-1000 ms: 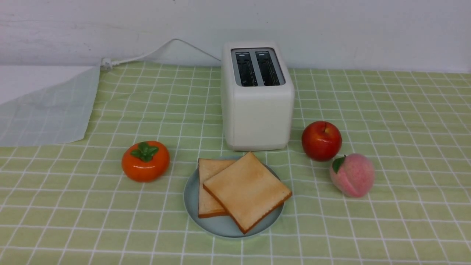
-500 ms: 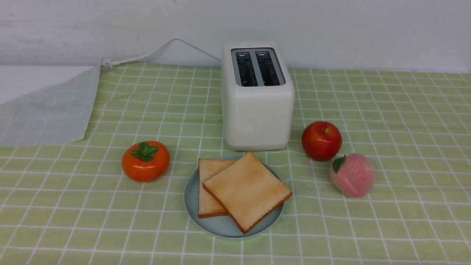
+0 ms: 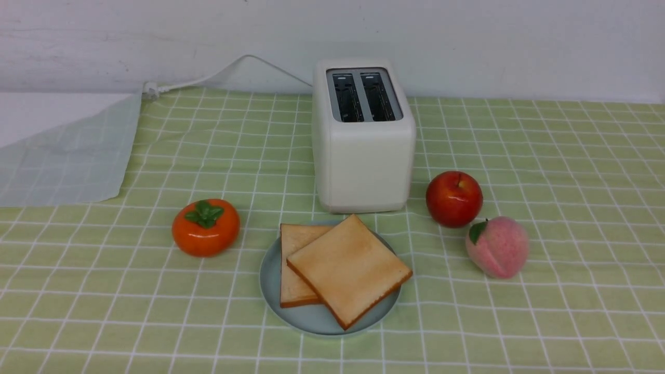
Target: Take toasted bread from bread machine on green coffee tablecloth place on plate.
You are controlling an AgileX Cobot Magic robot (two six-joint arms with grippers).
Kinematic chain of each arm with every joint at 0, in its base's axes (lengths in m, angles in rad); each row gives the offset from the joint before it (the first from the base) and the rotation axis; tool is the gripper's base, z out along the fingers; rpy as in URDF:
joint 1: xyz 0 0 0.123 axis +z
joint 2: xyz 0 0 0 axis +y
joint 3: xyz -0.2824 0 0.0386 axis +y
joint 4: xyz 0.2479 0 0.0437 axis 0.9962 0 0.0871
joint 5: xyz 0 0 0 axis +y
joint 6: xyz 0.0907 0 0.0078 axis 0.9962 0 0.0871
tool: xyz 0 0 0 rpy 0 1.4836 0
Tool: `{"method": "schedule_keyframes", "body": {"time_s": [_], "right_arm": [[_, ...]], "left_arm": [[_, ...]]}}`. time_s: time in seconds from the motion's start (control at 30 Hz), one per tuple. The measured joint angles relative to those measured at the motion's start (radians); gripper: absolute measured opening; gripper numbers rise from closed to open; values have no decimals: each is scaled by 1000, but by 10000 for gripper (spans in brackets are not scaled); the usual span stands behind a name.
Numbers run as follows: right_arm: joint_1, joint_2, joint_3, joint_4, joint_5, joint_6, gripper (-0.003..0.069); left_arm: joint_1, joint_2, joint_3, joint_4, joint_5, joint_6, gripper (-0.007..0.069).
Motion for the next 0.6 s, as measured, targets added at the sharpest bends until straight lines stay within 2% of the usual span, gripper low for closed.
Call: {"method": "schedule_keyframes", "body": {"time_s": [0.6], "right_arm": [[0, 0, 0, 0, 0, 0, 39]], "left_arm": [[0, 0, 0, 0, 0, 0, 2]]}}
